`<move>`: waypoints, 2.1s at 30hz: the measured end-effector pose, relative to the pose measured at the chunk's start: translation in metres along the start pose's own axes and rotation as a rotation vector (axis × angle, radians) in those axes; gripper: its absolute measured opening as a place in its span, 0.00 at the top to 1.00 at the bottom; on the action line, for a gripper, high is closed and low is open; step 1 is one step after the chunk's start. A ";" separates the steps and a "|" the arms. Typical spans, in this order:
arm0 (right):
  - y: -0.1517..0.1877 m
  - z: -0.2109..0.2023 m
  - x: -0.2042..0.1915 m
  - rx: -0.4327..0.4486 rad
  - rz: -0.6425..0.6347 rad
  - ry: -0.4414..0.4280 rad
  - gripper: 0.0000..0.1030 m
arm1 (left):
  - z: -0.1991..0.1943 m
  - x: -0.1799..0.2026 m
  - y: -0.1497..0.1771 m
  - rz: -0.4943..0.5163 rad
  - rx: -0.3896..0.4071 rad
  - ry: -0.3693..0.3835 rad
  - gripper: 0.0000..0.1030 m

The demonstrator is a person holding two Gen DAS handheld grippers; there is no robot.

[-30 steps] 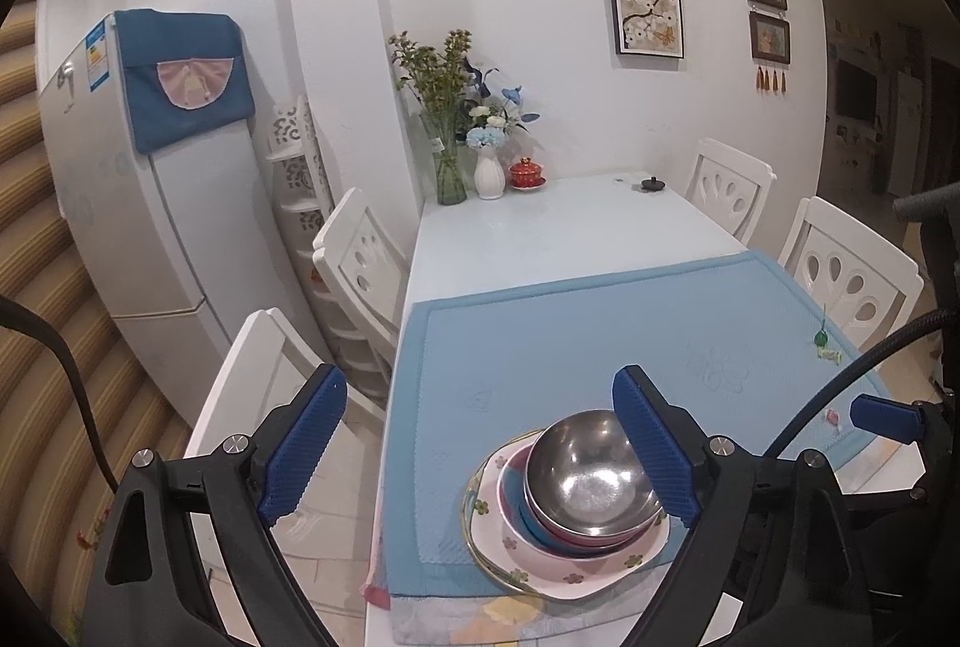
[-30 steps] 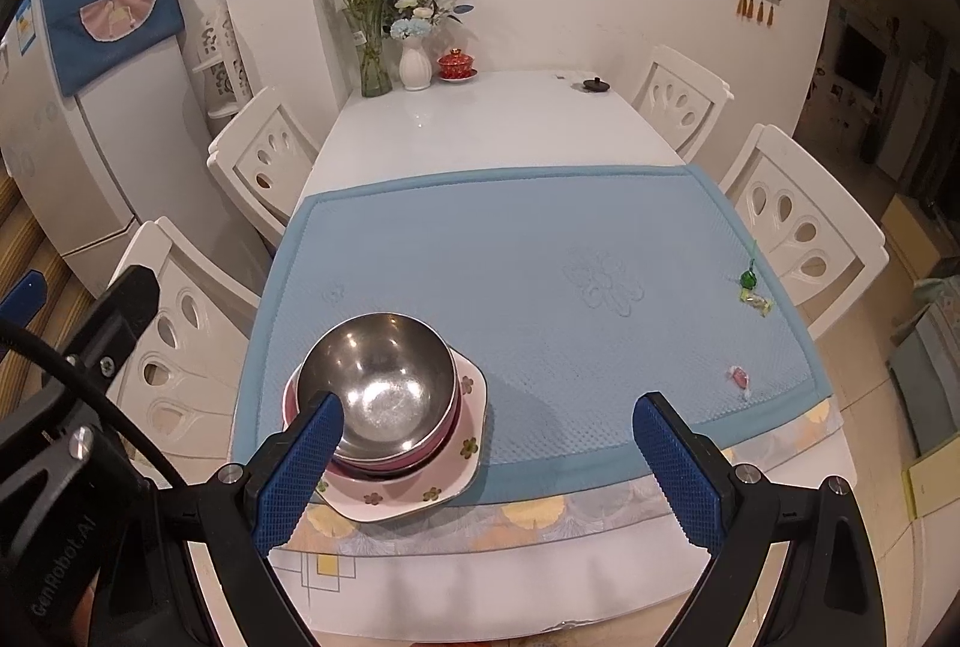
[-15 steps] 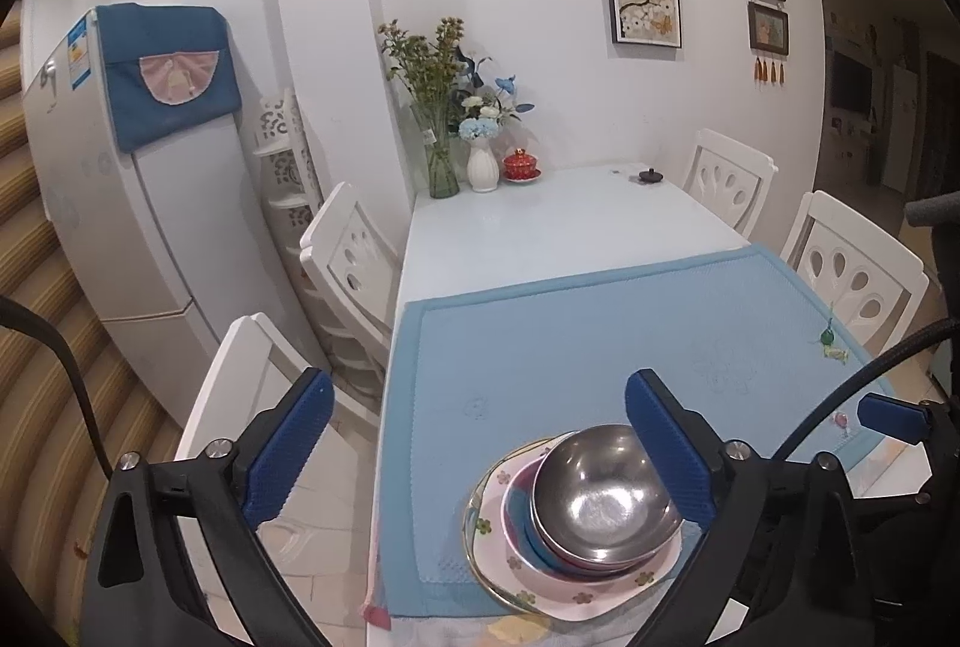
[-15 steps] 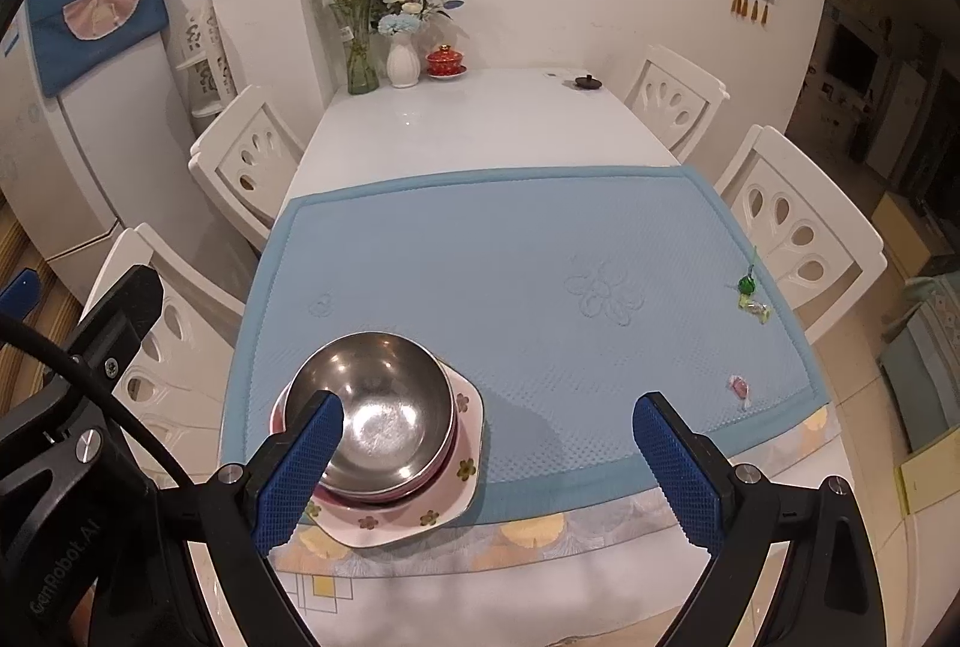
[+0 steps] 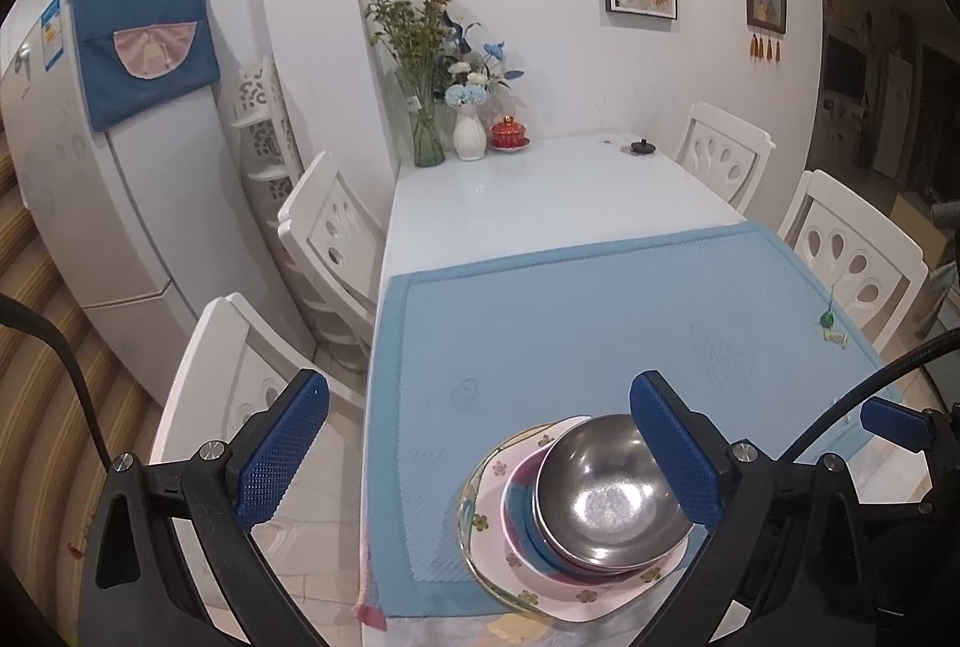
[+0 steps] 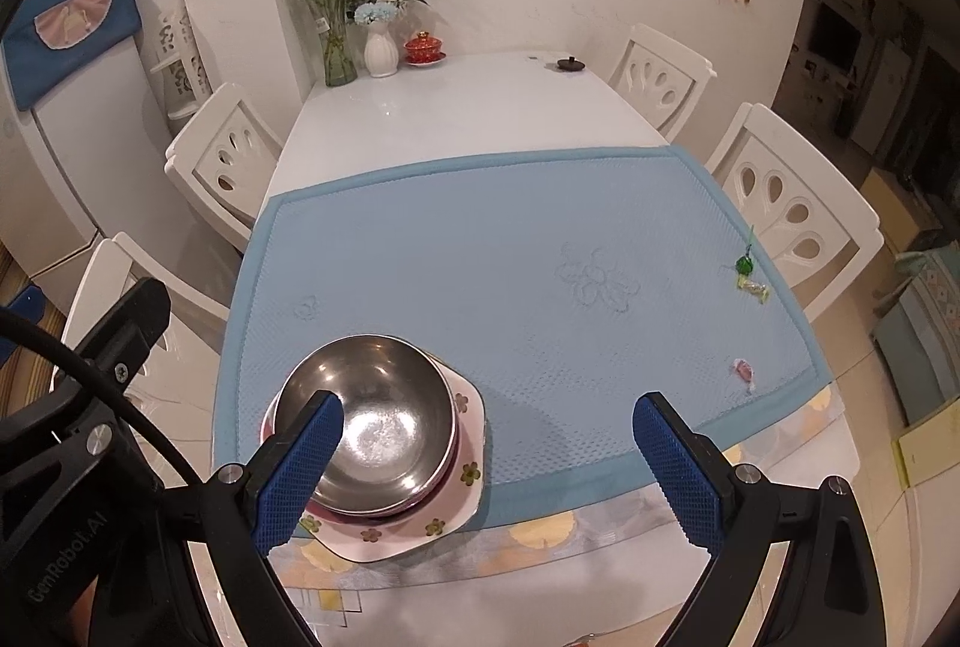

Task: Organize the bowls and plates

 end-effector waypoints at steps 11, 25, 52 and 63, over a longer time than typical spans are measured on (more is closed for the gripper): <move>0.002 0.018 -0.021 -0.026 -0.001 -0.012 0.06 | 0.017 -0.018 0.008 -0.017 -0.038 -0.004 0.02; -0.003 0.022 -0.025 -0.041 -0.017 0.031 0.06 | 0.035 -0.026 0.006 -0.059 -0.086 0.018 0.02; 0.008 -0.002 0.053 -0.028 0.115 0.043 0.06 | 0.011 0.056 -0.004 0.029 -0.069 0.063 0.02; -0.014 -0.006 0.084 -0.031 0.052 -0.045 0.06 | -0.008 0.084 -0.011 -0.025 -0.091 -0.032 0.02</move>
Point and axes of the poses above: each gripper's, at about its wrist camera, not at the fingertips, and z roughly the way its jaws point, x to its right, y to its underside, the point moved 6 cm from there along z, roughly the way its jaws point, and after that the axes turned 12 degrees about -y, right-handed, at the moved point
